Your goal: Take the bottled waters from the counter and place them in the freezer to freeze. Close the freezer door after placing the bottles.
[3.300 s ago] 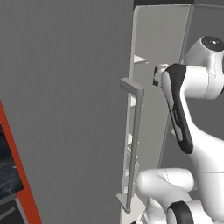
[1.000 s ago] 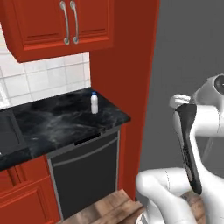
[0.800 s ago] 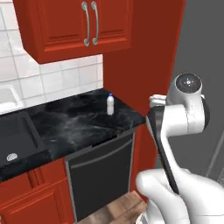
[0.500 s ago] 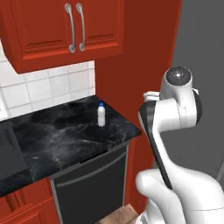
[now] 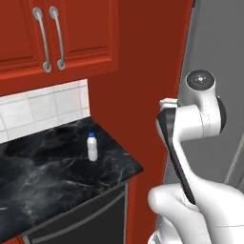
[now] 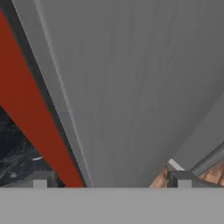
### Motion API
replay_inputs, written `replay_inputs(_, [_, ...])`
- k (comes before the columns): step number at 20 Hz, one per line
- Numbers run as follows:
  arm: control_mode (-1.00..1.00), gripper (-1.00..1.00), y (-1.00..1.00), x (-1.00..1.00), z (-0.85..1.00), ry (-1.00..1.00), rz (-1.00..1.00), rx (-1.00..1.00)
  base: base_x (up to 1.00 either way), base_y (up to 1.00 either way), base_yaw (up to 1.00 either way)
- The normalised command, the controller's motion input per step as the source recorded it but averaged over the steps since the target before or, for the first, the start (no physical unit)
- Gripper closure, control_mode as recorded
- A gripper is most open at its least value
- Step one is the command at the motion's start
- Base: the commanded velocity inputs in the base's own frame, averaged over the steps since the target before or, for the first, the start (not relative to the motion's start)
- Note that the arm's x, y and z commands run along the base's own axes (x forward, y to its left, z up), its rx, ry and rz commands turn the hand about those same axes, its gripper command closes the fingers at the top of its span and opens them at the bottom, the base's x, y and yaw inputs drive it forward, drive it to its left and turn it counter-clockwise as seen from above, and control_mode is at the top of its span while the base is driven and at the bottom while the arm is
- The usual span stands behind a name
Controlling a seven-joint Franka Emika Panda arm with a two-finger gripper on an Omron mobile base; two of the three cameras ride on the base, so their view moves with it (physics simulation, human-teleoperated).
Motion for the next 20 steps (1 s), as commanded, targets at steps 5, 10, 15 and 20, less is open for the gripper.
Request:
replay_inputs(5, [1.00, -1.00, 0.00, 0.00, 0.00, 0.00, 0.00, 0.00, 0.19, 0.39, 0.03])
replay_inputs(10, [1.00, -1.00, 0.00, 0.00, 0.00, 0.00, 0.00, 0.00, -0.14, 0.77, 0.13])
replay_inputs(15, [1.00, -1.00, 0.00, 0.00, 0.00, 0.00, 0.00, 0.00, -0.14, 0.64, 0.22])
replay_inputs(20, [1.00, -1.00, 0.00, 0.00, 0.00, 0.00, 0.00, 0.00, 0.72, -0.50, 0.30])
